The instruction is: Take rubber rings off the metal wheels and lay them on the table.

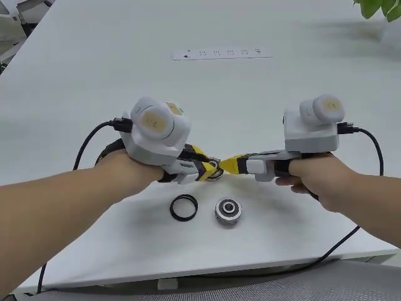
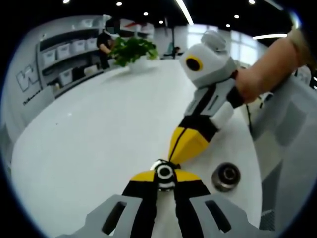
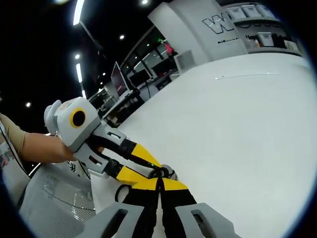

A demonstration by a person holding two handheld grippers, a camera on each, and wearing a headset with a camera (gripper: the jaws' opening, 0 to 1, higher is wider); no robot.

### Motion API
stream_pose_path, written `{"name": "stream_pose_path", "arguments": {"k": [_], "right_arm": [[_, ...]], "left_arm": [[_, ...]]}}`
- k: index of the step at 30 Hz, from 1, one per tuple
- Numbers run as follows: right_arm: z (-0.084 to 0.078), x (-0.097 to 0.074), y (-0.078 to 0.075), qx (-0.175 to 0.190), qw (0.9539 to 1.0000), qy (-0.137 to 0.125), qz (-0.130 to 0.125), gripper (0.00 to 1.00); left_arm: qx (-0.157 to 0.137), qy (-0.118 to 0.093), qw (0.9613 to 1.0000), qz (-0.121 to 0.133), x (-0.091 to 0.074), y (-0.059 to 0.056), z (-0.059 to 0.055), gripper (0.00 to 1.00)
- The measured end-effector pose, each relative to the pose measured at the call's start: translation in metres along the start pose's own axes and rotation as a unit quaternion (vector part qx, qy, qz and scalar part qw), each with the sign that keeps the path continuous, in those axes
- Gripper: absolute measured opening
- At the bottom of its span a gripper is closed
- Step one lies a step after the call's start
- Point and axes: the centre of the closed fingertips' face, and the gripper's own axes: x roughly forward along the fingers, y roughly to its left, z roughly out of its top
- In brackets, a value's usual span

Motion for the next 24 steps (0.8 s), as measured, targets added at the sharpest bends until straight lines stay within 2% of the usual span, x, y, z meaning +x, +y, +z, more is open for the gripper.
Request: {"name": "stream_pose_path", "arguments": {"k": [11, 12, 13, 14, 15, 24], "right_arm": [[0.000, 0.001, 0.005, -0.003, 1.0000, 0.003, 0.009, 0.00], [0.002, 0.002, 0.010, 0.000, 0.9998, -0.005, 0.021, 0.00], [0.001, 0.003, 0.018, 0.014, 0.9992, 0.002, 0.037, 0.00], [0.005, 0.004, 0.009, -0.020, 0.9997, -0.005, 0.015, 0.00], [0.004, 0.004, 0.014, -0.010, 0.9996, 0.001, 0.027, 0.00], [0.002, 0.004, 0.006, -0.009, 0.9999, 0.001, 0.010, 0.00]], "left_arm": [[0.002, 0.001, 1.0000, 0.000, -0.001, -0.002, 0.001, 0.12], [0.002, 0.001, 1.0000, 0.000, -0.001, -0.003, 0.001, 0.12], [0.002, 0.001, 1.0000, 0.000, -0.001, -0.003, 0.001, 0.12], [0.002, 0.000, 1.0000, 0.001, -0.001, -0.003, 0.001, 0.12], [0.001, 0.000, 1.0000, 0.001, -0.002, -0.003, 0.001, 0.12], [-0.005, -0.009, 0.9999, 0.001, -0.003, -0.003, 0.001, 0.13]]}}
